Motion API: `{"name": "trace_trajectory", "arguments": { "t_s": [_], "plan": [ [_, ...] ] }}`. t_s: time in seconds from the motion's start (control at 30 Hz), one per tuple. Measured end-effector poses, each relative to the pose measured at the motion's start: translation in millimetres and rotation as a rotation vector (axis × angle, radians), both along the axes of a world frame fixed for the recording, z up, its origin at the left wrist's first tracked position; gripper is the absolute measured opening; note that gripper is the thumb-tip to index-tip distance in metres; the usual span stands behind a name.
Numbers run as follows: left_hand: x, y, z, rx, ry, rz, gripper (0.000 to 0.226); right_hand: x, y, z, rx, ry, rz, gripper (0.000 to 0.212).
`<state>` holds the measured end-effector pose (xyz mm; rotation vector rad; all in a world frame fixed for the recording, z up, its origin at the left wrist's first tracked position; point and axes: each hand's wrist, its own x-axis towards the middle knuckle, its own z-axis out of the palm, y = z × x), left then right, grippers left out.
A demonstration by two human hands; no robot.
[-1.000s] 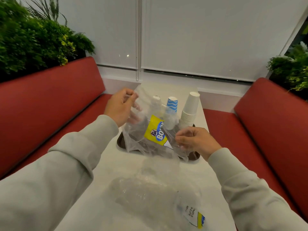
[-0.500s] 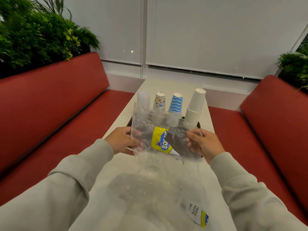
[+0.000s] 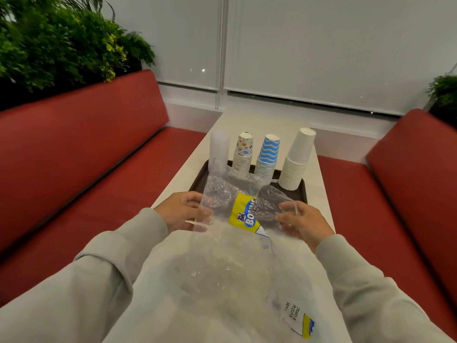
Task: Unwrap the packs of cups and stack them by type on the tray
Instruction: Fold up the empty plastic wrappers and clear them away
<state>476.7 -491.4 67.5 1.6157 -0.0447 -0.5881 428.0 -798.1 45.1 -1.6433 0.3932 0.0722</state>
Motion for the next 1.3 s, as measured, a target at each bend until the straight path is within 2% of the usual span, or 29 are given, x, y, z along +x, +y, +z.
{"name": "trace_trajectory", "arguments": {
  "t_s": [0.1,0.23,0.33,0.4,0.5,0.57,0.63,0.7,0.83,0.93,1.1,1.3],
  "plan": [
    [-0.8,1.1,-4.0,-0.03,0.043,0.012,0.046,-2.2,1.3,-10.6,0.022,-0.009,-0.063,0.033],
    [-3.3,2.6,-14.7,0.023,0.094,0.05,0.055,-7.7,7.7,-20.4,-0.415,-0.04,-0.074,0.053],
    [-7.6,3.9,-26.7,0.047,0.122,0.069,0.058,-18.3,21.9,-26.3,-0.517,-0.168,-0.006,0.043],
    [-10.7,4.0,-33.9,0.056,0.142,0.091,0.059,-28.3,32.3,-28.7,-0.518,-0.233,0.072,0.029],
    [-15.1,2.1,-40.5,0.048,0.152,0.128,0.064,-44.6,49.3,-31.6,-0.465,-0.31,0.303,0.033],
    [-17.1,0.1,-42.7,0.04,0.161,0.147,0.07,-53.0,59.2,-37.3,-0.587,-0.296,0.497,0.042],
    [-18.8,0.7,-44.4,0.054,0.17,0.13,0.077,-57.3,66.8,-45.6,-0.791,-0.216,0.631,0.047],
    [-23.4,2.2,-43.3,0.104,0.194,0.06,0.084,-57.6,70.2,-53.5,-0.908,-0.166,0.687,0.04],
    [-32.6,4.2,-41.7,0.198,0.18,-0.064,0.101,-54.1,70.4,-59.6,-0.79,-0.144,0.636,0.018],
    [-31.3,9.6,-40.9,0.257,0.121,-0.09,0.104,-46.6,65.3,-52.3,-0.564,-0.063,0.569,0.003],
    [-31.2,15.3,-39.8,0.235,0.092,-0.09,0.099,-31.7,46.0,-32.4,-0.341,0.114,0.596,0.017],
    [-27.0,20.8,-44.1,0.252,0.059,-0.109,0.072,-24.0,25.5,-28.5,-0.352,0.227,0.623,0.016]
  ]
}}
